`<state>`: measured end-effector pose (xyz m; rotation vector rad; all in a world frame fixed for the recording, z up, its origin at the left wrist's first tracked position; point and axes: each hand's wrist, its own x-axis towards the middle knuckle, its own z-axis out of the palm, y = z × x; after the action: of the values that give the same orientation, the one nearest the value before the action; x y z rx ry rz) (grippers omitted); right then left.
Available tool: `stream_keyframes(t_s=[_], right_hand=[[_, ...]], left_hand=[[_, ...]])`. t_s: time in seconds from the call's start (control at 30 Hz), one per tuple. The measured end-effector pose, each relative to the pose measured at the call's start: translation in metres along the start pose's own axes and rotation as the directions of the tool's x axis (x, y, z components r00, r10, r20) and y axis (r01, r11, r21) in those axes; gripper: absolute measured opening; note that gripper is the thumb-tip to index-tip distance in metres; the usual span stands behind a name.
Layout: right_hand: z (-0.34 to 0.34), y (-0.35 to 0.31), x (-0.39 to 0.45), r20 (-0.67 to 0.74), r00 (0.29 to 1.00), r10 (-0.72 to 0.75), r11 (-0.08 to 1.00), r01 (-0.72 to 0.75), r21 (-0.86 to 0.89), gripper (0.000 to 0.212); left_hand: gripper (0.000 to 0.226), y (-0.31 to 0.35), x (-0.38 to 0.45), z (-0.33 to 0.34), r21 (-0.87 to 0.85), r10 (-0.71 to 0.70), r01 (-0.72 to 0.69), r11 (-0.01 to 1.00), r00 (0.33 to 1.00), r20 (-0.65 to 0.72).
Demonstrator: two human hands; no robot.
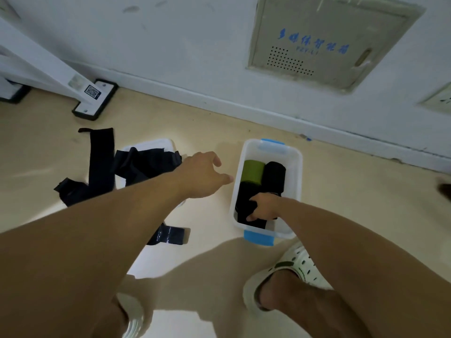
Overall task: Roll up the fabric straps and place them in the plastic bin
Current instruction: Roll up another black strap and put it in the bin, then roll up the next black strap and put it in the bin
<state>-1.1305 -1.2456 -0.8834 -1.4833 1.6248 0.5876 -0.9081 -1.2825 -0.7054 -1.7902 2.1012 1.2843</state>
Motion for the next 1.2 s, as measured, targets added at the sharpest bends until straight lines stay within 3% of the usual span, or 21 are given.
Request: stream_keyframes(t_s=[0.2,0.33,0.5,0.6,0.7,0.8,0.97,1.2], right_hand=[[-0.005,-0.003,0.001,0.031,0.999,-0.020,1.000,0.020,-0.004,0.091],[0.004,0.000,-0.001,-0.012,0.999,-0.048,0.997,0.049,0.067,0.082],[0.017,-0.002,-0.003,-0.123,0.987,-0.105,0.972,0.076,-0.221,0.060],[0.021,-0.011,-0.002,-0.155,0.984,-0.088,0.921,0.021,-0.390,0.061],[0.022,-0.015,0.002,-0.124,0.990,-0.069,0.951,0.027,-0.309,0.058],[0.013,-0.011,-0.001,-0.189,0.981,-0.039,0.974,-0.005,-0.228,0.057],[0.020,-0.013,-0.004,-0.279,0.959,-0.044,0.956,-0.041,-0.289,0.046],[-0.017,-0.031,-0.006,-0.121,0.992,0.029,0.955,-0.063,-0.290,0.055]], left_hand=[[0.056,-0.001,0.001,0.001,0.024,-0.004,0.003,1.000,1.000,0.021],[0.054,-0.003,-0.002,-0.001,0.017,-0.004,0.004,1.000,1.000,0.016],[0.053,-0.003,-0.006,-0.001,0.012,0.003,-0.003,1.000,1.000,0.019],[0.052,-0.003,-0.007,-0.001,0.011,0.004,-0.004,1.000,1.000,0.027],[0.052,-0.005,-0.009,-0.002,0.007,0.003,-0.003,1.000,0.999,0.036],[0.053,-0.008,-0.009,-0.004,0.006,-0.001,0.000,1.000,0.998,0.058],[0.053,-0.014,-0.009,-0.008,-0.012,-0.013,0.014,1.000,0.997,0.081],[0.048,-0.023,-0.019,-0.022,-0.016,-0.025,0.026,1.000,0.998,0.055]])
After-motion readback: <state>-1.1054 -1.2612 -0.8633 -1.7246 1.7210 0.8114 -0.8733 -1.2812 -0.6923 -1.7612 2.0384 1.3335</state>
